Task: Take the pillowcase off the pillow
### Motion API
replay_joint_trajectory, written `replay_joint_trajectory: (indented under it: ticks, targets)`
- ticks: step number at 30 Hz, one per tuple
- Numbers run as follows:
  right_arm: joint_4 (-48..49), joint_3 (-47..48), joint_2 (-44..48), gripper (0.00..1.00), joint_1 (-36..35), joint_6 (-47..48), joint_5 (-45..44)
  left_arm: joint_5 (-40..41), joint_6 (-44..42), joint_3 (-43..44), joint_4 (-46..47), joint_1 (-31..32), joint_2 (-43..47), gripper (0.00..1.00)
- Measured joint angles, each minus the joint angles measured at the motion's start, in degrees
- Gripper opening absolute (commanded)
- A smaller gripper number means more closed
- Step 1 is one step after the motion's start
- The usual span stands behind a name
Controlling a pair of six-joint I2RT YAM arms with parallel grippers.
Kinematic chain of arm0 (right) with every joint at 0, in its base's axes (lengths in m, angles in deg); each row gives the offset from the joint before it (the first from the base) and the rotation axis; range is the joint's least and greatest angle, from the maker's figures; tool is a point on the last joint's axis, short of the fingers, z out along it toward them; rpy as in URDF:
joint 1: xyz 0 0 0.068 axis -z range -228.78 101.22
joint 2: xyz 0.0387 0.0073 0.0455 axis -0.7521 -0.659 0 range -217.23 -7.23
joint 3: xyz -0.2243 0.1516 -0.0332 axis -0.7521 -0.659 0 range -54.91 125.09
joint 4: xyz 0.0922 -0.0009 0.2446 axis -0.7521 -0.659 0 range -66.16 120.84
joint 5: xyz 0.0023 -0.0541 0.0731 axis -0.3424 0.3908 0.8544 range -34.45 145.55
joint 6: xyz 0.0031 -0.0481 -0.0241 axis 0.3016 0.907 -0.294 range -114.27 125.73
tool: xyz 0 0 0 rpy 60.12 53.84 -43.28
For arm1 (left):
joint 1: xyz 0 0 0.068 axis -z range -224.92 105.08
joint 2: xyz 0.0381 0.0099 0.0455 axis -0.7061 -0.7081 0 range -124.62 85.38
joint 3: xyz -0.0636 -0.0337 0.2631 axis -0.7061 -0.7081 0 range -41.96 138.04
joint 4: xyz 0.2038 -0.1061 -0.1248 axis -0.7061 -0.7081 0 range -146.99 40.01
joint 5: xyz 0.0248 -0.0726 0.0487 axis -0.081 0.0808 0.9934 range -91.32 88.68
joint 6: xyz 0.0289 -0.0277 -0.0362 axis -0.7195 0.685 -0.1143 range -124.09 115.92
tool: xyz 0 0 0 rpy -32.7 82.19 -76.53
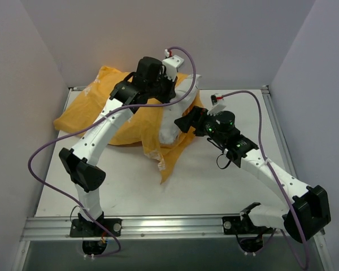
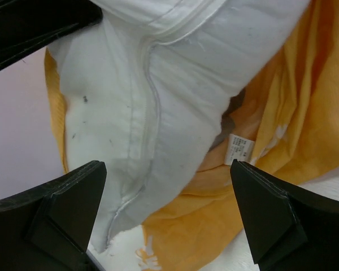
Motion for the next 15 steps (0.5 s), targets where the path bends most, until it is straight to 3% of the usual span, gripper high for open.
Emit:
replay_joint_trajectory:
  ticks: [9,15]
  targets:
    - [12.6,-1.0,-1.7,1.0,-0.2,-5.2,2.6,0.0,0.0,-0.1,0.0,0.1,-0.1,0.02]
    - [17.4,-0.7,-10.9,1.0,-0.7,-7.3,1.6,-0.3,-0.2,-0.1,0.0,0.5,-0.4,0.02]
